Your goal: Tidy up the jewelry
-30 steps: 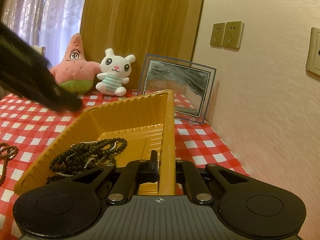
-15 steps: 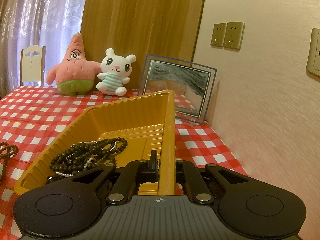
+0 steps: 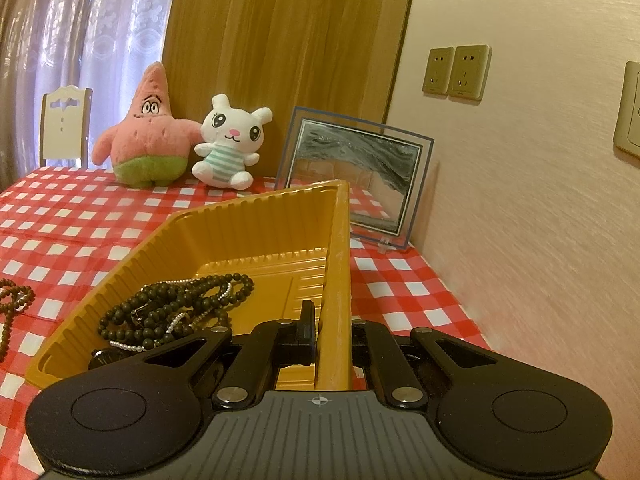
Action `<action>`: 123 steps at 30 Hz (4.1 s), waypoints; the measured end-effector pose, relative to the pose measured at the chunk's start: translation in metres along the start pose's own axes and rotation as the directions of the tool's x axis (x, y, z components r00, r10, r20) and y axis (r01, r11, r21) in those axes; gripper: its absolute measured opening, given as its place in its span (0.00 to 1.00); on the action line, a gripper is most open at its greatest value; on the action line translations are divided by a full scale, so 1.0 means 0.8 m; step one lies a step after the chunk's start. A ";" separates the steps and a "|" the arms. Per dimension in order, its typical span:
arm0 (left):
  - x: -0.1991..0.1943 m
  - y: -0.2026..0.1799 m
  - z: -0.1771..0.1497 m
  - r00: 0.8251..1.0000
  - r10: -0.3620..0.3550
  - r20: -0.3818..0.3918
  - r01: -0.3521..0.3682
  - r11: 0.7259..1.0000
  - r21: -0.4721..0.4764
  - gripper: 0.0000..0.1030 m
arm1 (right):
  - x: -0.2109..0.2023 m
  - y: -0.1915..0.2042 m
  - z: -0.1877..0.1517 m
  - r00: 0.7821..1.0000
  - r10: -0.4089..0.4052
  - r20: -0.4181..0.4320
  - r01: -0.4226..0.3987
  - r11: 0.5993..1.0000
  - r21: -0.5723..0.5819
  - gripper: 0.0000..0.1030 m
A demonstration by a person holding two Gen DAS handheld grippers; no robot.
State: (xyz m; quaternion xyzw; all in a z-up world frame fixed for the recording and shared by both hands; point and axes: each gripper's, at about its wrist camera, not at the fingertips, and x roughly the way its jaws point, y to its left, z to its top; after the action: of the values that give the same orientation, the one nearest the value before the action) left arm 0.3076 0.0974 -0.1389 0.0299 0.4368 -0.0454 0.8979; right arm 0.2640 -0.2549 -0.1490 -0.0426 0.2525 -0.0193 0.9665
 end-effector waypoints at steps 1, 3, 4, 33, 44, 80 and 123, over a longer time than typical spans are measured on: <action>0.005 -0.004 0.002 1.000 -0.004 -0.001 0.004 1.000 0.006 0.34 | 0.000 0.000 0.000 1.000 0.000 -0.001 0.000 1.000 -0.001 0.05; 0.016 -0.009 0.005 1.000 -0.005 -0.009 0.005 1.000 0.018 0.33 | 0.000 0.000 0.001 1.000 0.001 -0.001 -0.001 1.000 -0.004 0.05; 0.024 -0.011 0.007 1.000 -0.002 -0.015 0.003 1.000 0.023 0.32 | 0.000 -0.001 0.001 1.000 0.001 -0.002 -0.001 1.000 -0.005 0.05; -0.002 -0.004 0.053 0.995 -0.066 0.070 0.062 0.997 0.048 0.05 | 0.001 -0.002 0.000 1.000 0.019 0.010 -0.019 1.000 -0.023 0.05; -0.092 0.000 0.087 0.979 -0.066 0.190 0.053 0.996 0.075 0.05 | 0.006 -0.005 0.006 0.997 0.067 0.036 -0.065 0.997 -0.044 0.05; -0.112 -0.193 0.210 0.801 -0.531 0.276 0.448 0.838 0.311 0.05 | 0.010 -0.008 0.004 0.996 0.079 0.031 -0.079 0.997 -0.014 0.05; -0.050 -0.020 0.105 0.987 -0.058 0.148 0.063 0.997 -0.032 0.29 | 0.025 -0.020 0.002 0.980 0.195 0.033 -0.196 0.980 0.022 0.05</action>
State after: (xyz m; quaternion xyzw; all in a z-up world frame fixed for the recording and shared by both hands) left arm 0.3473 0.0756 -0.0558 -0.0033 0.3712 -0.0667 0.9262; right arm 0.2822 -0.2720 -0.1557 -0.0055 0.2405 0.0730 0.9679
